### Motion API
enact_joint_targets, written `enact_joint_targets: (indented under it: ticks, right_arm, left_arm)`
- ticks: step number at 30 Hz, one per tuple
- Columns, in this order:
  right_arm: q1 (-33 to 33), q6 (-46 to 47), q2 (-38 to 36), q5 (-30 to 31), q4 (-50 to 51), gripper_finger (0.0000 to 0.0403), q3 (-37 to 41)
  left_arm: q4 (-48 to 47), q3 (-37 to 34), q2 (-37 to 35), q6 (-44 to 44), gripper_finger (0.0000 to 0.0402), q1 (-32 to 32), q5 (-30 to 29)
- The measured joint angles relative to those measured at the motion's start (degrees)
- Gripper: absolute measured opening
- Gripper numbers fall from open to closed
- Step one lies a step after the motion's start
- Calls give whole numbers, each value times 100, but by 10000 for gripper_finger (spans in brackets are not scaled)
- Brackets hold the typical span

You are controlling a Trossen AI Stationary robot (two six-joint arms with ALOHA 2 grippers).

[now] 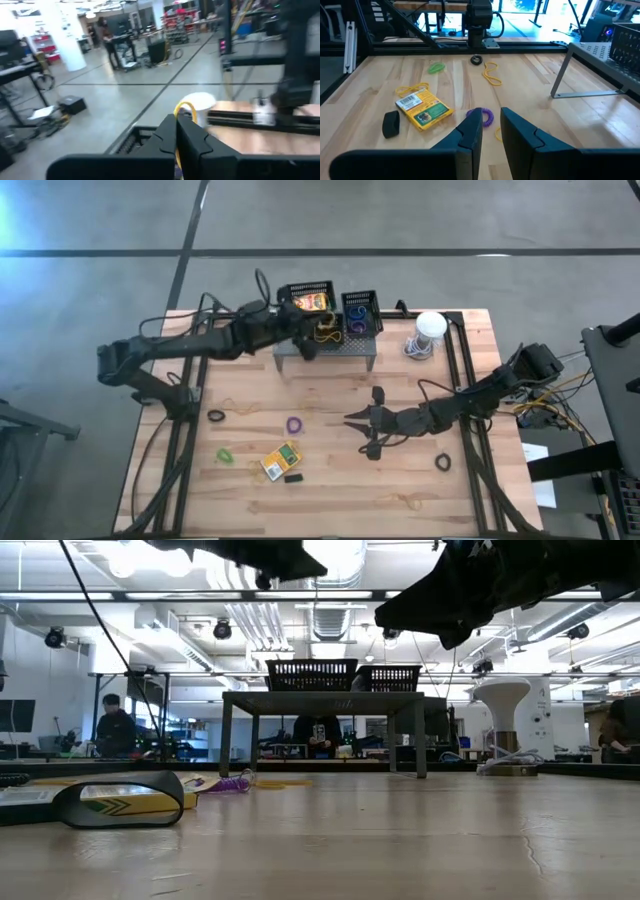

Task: Pick & Place Office Desk Supplies
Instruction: Put the yellow rubber band into the bottom left black bin, then put the violet spring keychain into the right black bin

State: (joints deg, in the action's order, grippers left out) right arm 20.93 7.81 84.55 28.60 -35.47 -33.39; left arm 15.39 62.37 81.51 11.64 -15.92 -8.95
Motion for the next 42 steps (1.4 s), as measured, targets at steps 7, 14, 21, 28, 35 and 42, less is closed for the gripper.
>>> enact_joint_targets:
  ticks: [7,14,21,28,35,42]
  right_arm:
    - [1,28,0,-2,-2,63,0]
    - [2,83,0,-7,6,63,0]
    - [2,81,0,-7,0,63,0]
    - [4,103,0,-4,-17,63,0]
    - [4,107,0,-4,-21,63,0]
    - [4,122,0,-2,-21,63,0]
  left_arm:
    - [-396,102,554,33,7,-448,0]
    - [-1380,104,731,-157,7,-471,-264]
    - [-2215,420,622,-162,41,-513,-348]
    - [-3270,892,581,-449,116,-523,-348]
    - [-5006,1654,499,-1065,126,-460,-345]
    - [-6535,2206,464,-1301,126,-399,-345]
